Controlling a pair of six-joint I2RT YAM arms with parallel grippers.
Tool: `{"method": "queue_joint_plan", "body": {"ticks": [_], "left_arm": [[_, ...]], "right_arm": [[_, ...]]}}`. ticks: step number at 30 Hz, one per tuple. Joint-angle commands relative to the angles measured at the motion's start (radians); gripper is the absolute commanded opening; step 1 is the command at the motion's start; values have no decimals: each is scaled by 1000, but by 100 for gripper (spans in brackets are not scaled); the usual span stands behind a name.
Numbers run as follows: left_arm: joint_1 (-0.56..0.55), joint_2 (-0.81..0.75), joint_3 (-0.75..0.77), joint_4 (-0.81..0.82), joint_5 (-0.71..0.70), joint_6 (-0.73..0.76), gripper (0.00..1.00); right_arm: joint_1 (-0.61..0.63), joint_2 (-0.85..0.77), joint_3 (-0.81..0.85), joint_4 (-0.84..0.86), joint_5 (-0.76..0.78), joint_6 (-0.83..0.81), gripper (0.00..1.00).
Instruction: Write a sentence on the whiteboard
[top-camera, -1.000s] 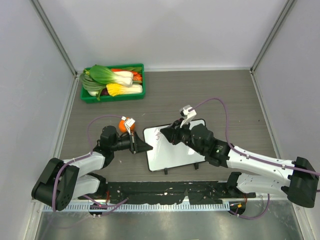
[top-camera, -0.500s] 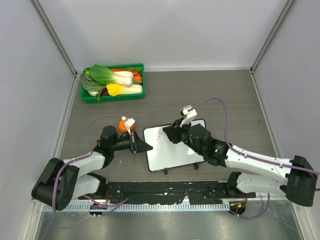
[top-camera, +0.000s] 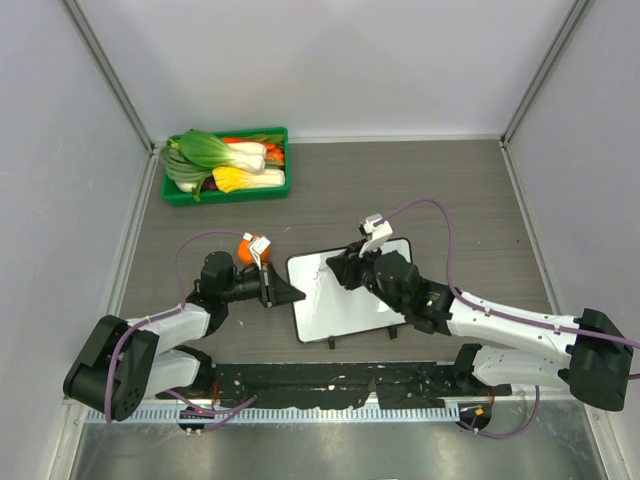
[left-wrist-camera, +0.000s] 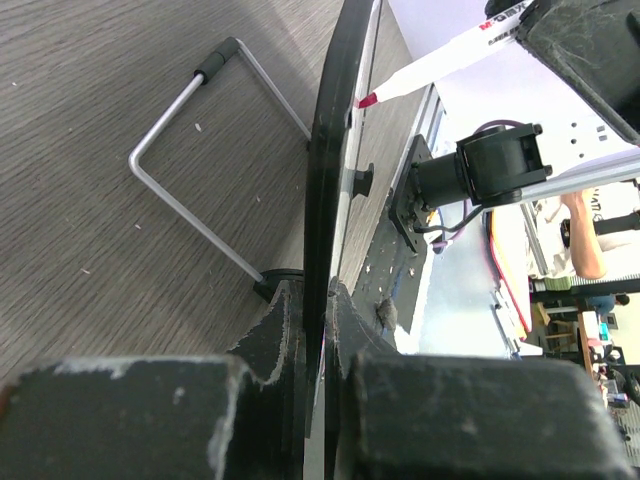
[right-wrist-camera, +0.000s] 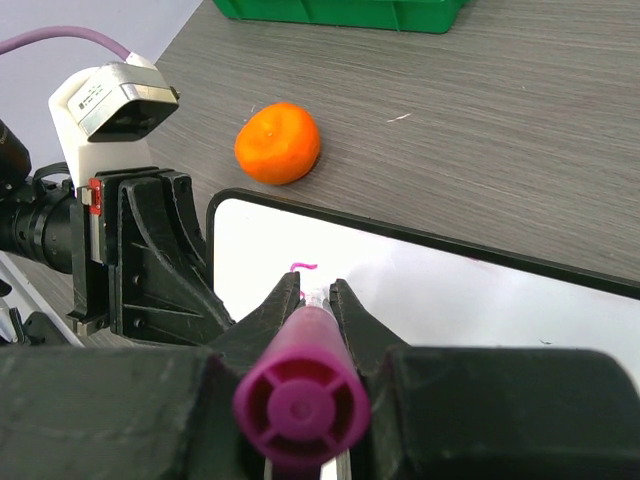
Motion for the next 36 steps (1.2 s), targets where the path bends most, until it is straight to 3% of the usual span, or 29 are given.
{"method": "queue_joint_plan", "body": {"ticks": [1, 13, 36], "left_arm": [[4, 17, -1, -50, -109, 80, 0], [5, 15, -1, -49, -109, 81, 0], [5, 11, -4, -49, -108, 81, 0]], "right_arm": [[3, 1, -22, 12, 24, 1, 1], [3, -19, -73, 12, -4, 35, 1], [3, -22, -39, 61, 90, 34, 1]]}}
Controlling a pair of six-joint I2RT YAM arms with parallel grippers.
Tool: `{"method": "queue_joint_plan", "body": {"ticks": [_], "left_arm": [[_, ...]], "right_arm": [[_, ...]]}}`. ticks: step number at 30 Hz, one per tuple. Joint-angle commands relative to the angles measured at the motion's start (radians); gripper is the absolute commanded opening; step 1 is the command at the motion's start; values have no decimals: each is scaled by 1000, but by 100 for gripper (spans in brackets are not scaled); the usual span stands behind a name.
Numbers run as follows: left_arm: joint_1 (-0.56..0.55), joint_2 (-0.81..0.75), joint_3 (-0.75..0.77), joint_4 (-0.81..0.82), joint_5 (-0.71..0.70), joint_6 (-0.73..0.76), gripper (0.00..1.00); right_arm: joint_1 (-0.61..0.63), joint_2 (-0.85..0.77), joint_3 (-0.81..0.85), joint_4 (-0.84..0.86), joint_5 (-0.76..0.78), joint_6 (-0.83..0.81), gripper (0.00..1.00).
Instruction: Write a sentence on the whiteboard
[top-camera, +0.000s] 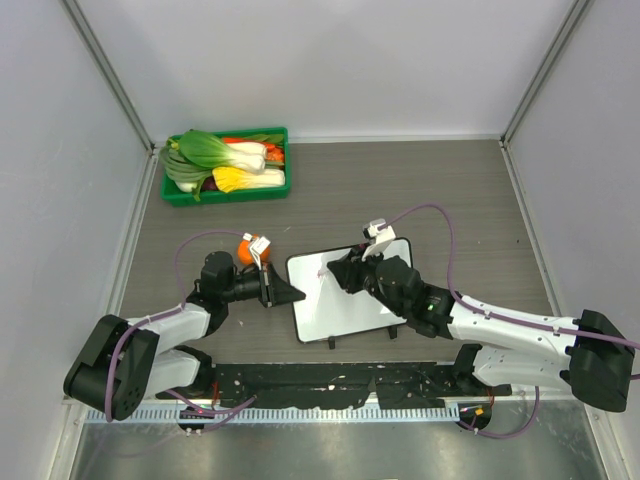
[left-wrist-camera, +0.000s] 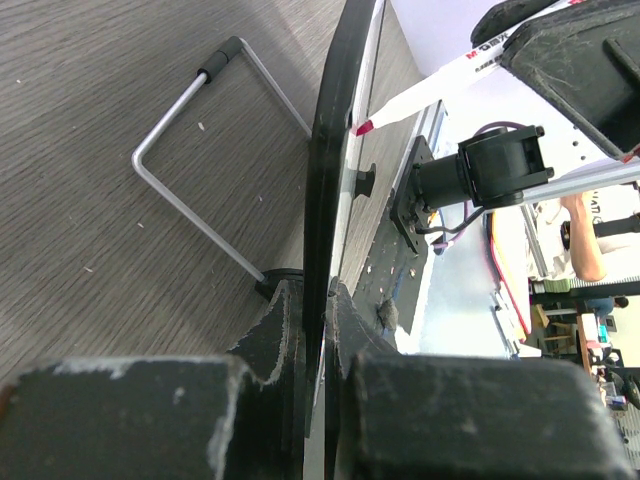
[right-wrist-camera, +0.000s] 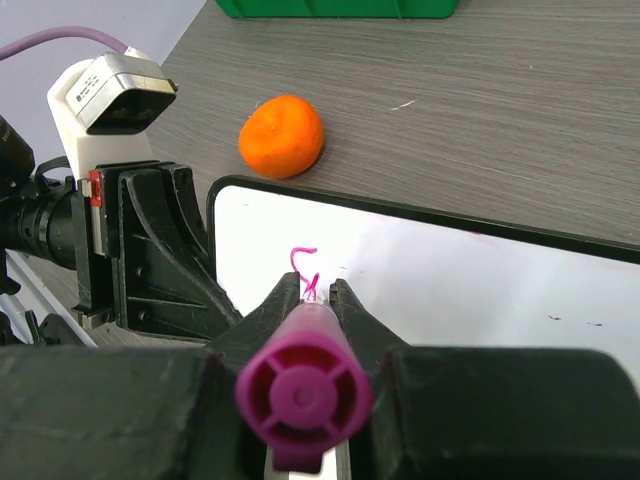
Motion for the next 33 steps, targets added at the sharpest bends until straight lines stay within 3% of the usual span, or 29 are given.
{"method": "queue_joint_plan", "body": {"ticks": [1, 15, 33], "left_arm": [[5, 7, -4, -46, -103, 81, 0], [5, 2, -4, -47, -103, 83, 0], [5, 2, -4, -47, -102, 83, 0]], "right_arm": [[-1, -7, 15, 20, 87, -20, 1], [-2, -42, -5, -9, 135, -13, 1], [-2, -21, -45, -43, 31, 24, 1]]}}
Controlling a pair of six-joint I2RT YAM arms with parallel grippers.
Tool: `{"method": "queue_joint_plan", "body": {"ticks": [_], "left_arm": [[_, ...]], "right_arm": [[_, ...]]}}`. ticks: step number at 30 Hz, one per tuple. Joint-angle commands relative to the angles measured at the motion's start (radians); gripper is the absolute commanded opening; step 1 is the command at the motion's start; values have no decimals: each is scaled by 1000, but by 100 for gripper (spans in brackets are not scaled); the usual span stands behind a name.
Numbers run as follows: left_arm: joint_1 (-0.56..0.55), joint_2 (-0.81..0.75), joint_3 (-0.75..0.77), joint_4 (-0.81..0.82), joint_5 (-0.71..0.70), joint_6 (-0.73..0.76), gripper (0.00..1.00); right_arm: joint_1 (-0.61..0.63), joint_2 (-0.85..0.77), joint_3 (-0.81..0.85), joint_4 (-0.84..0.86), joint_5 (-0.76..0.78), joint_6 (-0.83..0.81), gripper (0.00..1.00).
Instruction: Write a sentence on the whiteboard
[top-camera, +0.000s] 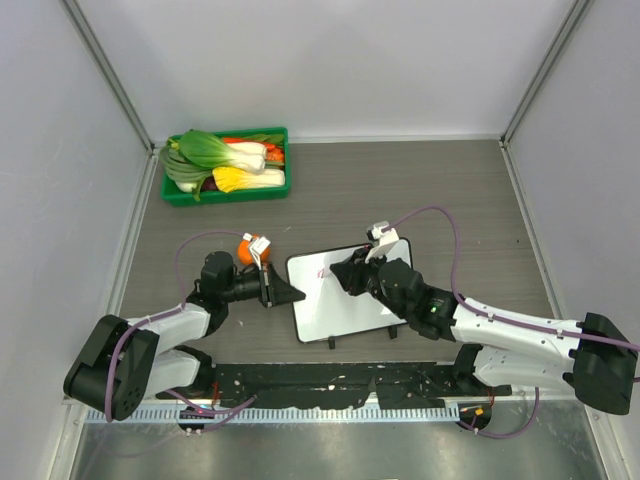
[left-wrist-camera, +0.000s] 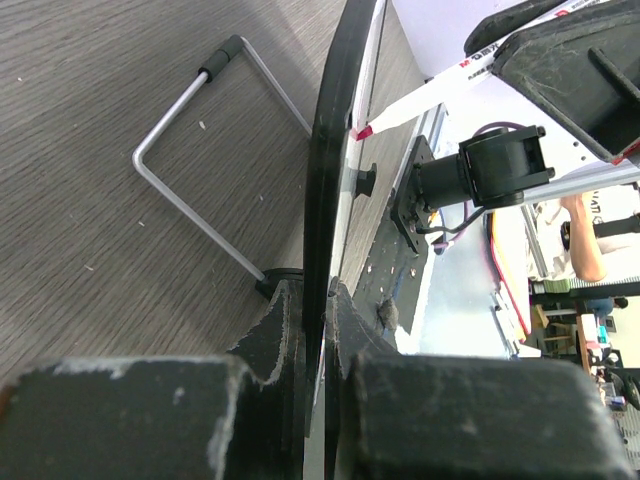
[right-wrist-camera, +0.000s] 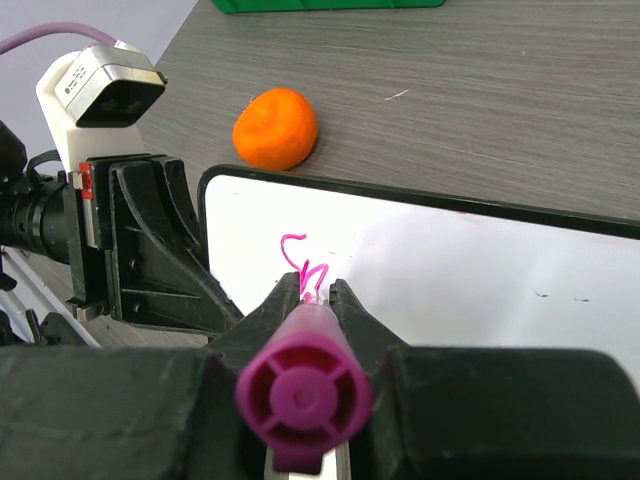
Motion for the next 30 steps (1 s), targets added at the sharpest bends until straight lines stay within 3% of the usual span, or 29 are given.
{"method": "queue_joint_plan", "body": {"ticks": [1, 30], "left_arm": [[3, 5, -4, -45, -103, 83, 0], [3, 5, -4, -42, -100, 81, 0]], "right_arm": [[-3, 6, -23, -28, 20, 6, 1], [-3, -30, 9, -12, 179, -12, 1]]}}
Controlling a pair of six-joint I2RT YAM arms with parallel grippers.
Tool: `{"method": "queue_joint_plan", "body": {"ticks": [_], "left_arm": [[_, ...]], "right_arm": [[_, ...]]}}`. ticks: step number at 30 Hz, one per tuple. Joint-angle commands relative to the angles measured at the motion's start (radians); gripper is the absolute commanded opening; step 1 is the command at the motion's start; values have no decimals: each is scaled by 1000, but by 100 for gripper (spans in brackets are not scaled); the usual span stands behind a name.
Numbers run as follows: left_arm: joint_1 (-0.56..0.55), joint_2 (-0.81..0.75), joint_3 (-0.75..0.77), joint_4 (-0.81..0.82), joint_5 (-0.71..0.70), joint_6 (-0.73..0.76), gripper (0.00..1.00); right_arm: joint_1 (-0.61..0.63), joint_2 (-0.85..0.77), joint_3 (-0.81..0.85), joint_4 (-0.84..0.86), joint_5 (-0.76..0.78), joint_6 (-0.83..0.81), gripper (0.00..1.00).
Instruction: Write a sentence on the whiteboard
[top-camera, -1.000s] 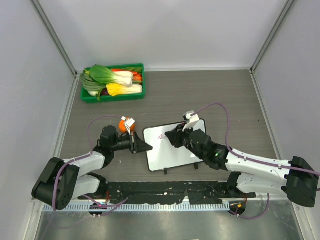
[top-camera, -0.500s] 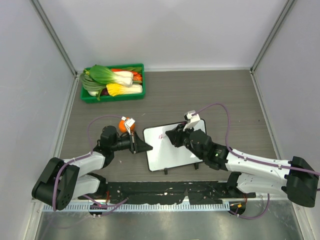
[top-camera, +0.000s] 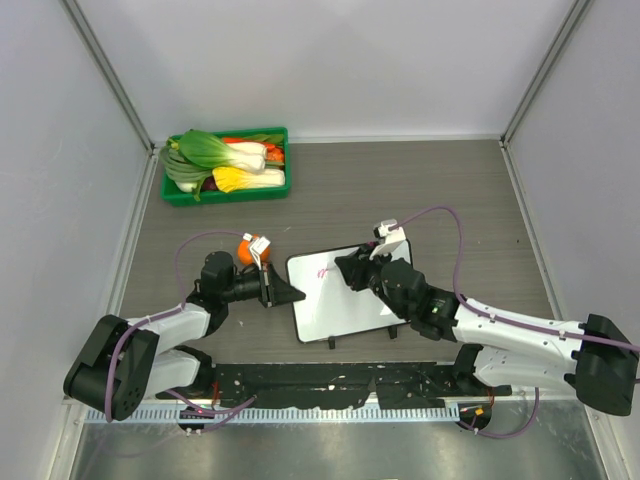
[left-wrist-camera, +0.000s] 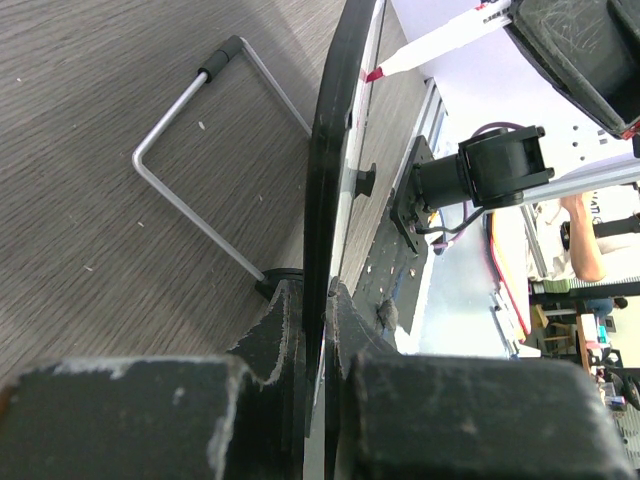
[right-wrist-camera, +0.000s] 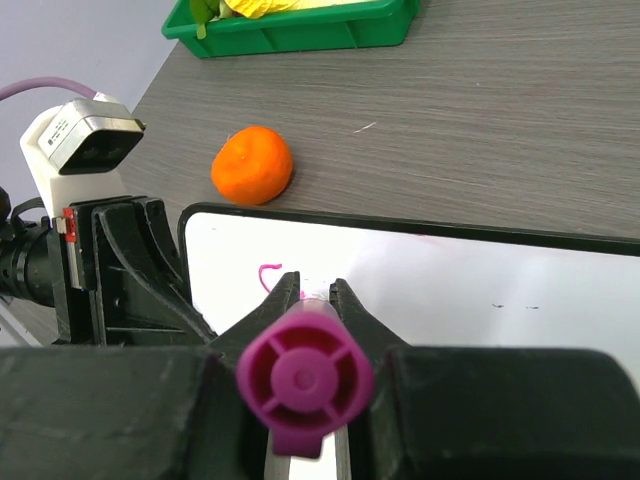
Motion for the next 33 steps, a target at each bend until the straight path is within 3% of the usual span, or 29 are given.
{"method": "queue_joint_plan", "body": {"ticks": [1, 23, 33], "left_arm": [[6, 3, -4, -42, -101, 83, 0], [5, 7, -4, -42, -102, 83, 0], [3, 7, -4, -42, -102, 83, 0]], "right_arm": [[-4, -20, 10, -34, 88, -24, 1], [-4, -45, -54, -66, -14, 16, 0], [-3, -97, 8, -35, -52, -22, 1]]}}
